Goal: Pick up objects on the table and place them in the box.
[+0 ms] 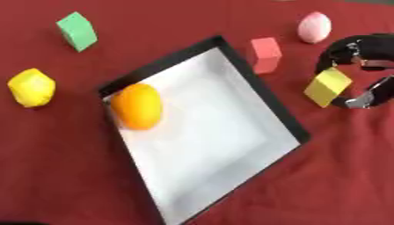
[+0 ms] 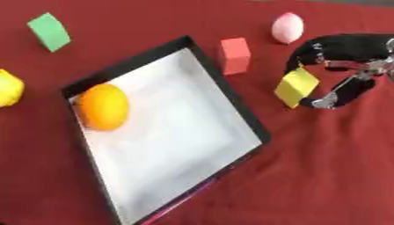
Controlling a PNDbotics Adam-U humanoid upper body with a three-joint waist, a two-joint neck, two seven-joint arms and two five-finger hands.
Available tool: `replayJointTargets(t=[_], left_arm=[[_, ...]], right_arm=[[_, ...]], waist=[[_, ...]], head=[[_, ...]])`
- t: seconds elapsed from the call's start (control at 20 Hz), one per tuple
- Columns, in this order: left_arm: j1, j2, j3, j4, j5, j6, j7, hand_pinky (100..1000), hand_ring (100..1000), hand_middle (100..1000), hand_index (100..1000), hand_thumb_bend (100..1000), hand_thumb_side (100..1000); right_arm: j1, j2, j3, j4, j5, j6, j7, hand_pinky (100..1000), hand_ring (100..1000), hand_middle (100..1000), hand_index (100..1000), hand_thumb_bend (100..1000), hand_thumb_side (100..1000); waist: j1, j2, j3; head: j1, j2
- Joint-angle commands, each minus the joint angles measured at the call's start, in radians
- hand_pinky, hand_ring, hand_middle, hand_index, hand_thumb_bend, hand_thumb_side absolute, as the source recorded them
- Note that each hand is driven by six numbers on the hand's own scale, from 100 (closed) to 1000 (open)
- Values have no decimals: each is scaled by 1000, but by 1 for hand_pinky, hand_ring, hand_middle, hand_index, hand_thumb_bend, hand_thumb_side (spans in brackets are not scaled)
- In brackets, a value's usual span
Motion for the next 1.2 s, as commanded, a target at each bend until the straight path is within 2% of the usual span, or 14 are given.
replayJointTargets(t=[0.05, 0.35, 0.6, 0.7, 0.9, 1.2], left_arm=[[-13, 30, 1, -17, 4, 0, -3, 649, 839, 709, 769, 271, 695], [-13, 31, 1, -15, 5, 1, -3, 649, 839, 705, 767, 268, 696], [-14, 31, 1, -15, 4, 1, -3, 650, 839, 701, 765, 267, 695], [-14, 31, 1, -15, 3, 2, -3, 650, 839, 700, 763, 266, 694], [-13, 31, 1, -14, 2, 3, -2, 650, 838, 697, 761, 262, 693], [-9, 32, 2, -13, 1, 3, 1, 650, 836, 697, 759, 261, 691]], right_arm=[[-14, -25, -14, 6, 4, -119, 113, 909, 839, 766, 812, 304, 530], [-17, -22, -15, 11, -5, -119, 110, 891, 791, 722, 772, 295, 521], [-19, -20, -18, 9, -32, -114, 71, 859, 712, 570, 636, 273, 499], [-21, -21, -20, 4, -42, -111, 45, 854, 685, 539, 610, 264, 491], [-24, -23, -18, -9, -58, -105, 1, 847, 670, 525, 598, 259, 487], [-29, -27, -18, -29, -76, -94, -18, 841, 665, 520, 591, 255, 488]], waist=[[4, -16, 1], [3, -15, 1], [2, -17, 1], [2, -19, 0], [2, -21, -2], [2, -27, -6]], head=[[-5, -13], [-7, -10], [-8, -11], [-7, -11], [-7, -9], [-8, -5]])
